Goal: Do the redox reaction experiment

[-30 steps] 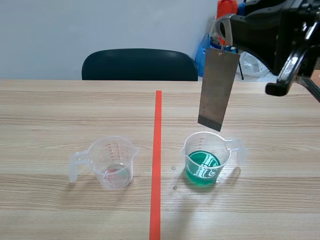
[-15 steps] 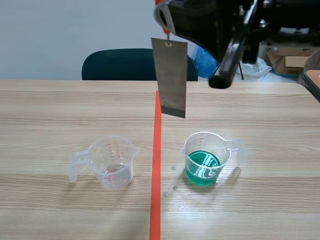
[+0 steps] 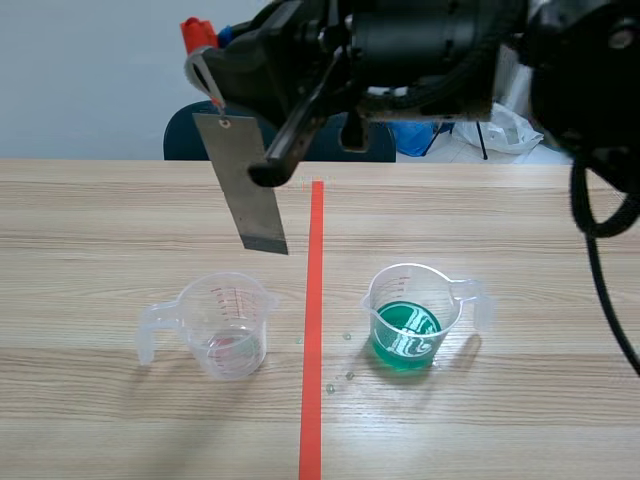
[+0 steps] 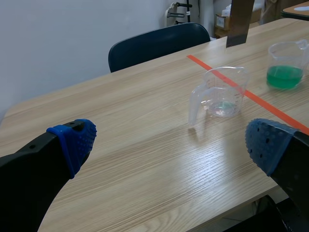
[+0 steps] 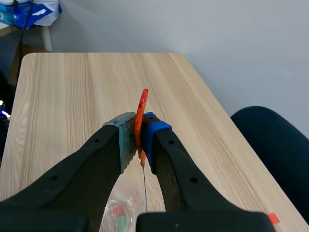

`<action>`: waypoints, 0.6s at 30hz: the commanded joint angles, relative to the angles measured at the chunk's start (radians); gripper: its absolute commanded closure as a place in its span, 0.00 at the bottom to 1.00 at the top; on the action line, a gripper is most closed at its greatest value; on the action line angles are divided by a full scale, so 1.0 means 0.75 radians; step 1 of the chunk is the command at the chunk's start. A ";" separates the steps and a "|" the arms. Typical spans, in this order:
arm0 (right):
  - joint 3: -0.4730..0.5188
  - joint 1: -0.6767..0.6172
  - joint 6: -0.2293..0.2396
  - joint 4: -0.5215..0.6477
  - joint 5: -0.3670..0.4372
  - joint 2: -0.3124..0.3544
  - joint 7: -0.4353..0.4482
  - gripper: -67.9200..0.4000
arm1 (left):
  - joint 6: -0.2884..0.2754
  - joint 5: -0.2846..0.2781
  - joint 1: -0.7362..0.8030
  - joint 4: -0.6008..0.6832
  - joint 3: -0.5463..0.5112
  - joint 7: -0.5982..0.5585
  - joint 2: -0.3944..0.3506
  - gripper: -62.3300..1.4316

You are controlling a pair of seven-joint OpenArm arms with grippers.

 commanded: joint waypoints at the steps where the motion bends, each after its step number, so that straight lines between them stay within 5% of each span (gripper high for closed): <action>1: -0.012 0.035 -0.004 0.000 0.003 -0.016 0.014 0.98 | -0.003 -0.006 0.002 0.015 -0.003 -0.019 -0.004 0.00; 18: -0.137 0.065 -0.005 -0.047 -0.024 -0.087 0.005 0.98 | -0.003 -0.021 0.002 0.015 -0.003 -0.019 -0.004 0.00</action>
